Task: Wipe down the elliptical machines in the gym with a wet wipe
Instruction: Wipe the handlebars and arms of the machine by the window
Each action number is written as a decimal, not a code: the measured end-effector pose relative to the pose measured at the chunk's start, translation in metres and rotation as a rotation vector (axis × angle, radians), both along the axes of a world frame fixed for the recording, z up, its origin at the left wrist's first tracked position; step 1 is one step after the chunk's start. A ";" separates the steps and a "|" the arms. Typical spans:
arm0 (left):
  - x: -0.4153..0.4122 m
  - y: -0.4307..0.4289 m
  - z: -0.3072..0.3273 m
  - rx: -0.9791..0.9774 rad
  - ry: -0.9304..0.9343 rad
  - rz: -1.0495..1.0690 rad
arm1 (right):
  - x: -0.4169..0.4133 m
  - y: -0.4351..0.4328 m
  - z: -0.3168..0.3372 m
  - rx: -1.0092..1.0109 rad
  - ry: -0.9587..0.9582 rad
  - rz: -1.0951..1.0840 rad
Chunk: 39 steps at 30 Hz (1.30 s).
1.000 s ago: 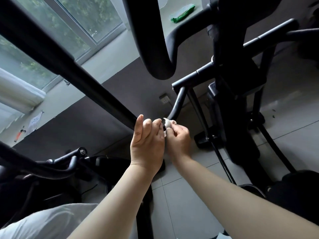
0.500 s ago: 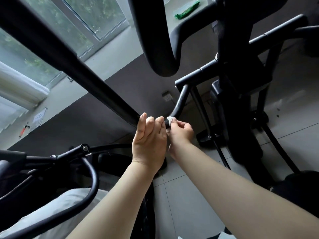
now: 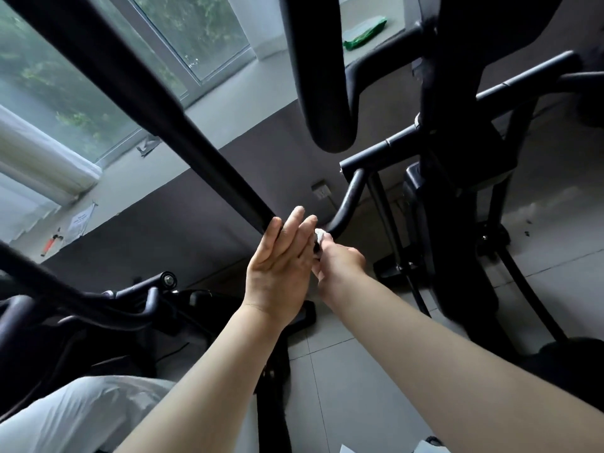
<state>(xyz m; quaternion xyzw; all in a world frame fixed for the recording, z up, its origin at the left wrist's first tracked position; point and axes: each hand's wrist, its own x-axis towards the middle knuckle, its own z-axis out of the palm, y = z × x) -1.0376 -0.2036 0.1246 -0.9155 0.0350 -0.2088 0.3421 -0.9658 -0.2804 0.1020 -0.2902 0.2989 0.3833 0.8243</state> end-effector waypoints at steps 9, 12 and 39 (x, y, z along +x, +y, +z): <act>-0.009 0.017 0.042 -0.079 -0.372 -0.144 | -0.021 -0.008 0.057 0.114 -0.016 0.114; -0.011 0.019 0.053 -0.110 -0.424 -0.145 | -0.030 -0.018 0.071 0.106 -0.166 0.163; -0.001 -0.004 0.113 -1.141 -0.716 -0.352 | -0.027 -0.011 0.149 -0.411 -1.661 -0.152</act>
